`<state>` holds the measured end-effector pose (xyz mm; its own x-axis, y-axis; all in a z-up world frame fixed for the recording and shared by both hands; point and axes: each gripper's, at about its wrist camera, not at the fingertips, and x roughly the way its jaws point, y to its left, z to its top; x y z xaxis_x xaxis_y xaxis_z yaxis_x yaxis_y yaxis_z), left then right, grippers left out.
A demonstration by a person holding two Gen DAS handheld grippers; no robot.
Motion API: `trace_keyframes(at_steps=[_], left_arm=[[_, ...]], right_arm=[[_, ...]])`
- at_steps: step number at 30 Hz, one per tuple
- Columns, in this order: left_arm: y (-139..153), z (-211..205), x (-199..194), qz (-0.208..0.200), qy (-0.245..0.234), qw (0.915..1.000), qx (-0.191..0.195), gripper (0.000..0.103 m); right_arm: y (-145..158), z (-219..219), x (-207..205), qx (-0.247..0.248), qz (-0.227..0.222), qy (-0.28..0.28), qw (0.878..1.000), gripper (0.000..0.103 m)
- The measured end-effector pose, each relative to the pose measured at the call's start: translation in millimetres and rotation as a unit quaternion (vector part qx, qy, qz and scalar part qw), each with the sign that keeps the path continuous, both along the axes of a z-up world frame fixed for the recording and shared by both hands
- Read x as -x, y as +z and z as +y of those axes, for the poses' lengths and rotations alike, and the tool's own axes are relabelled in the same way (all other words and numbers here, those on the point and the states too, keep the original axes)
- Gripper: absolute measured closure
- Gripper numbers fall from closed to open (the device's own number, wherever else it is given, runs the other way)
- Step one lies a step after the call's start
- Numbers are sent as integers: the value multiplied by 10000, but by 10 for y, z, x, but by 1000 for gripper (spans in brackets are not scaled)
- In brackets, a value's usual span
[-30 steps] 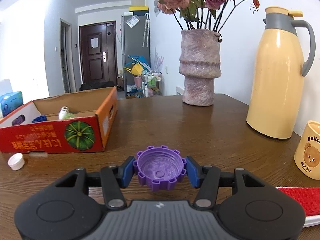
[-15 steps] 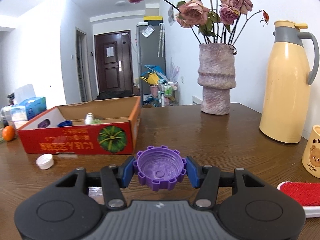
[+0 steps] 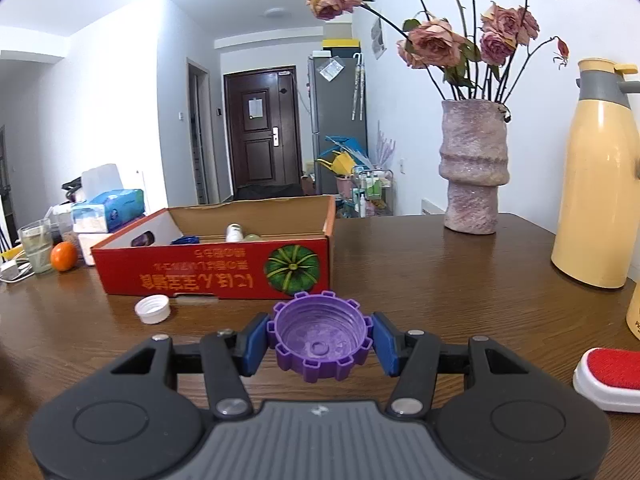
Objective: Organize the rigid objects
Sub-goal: 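Carry the tissue pack and purple cap over the red box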
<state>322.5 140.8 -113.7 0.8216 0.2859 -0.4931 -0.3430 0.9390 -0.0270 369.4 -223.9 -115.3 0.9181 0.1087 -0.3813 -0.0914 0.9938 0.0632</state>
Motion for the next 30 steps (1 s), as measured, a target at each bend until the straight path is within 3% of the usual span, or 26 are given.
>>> trace_keyframes(at_steps=[16, 30], left_arm=[[245, -548, 14, -219, -573, 9981, 95, 20], [618, -879, -286, -615, -872, 9943, -11, 20]], right_arm=[[133, 426, 176, 132, -103, 605, 9980, 49], [406, 627, -30, 125, -342, 726, 9967, 49]])
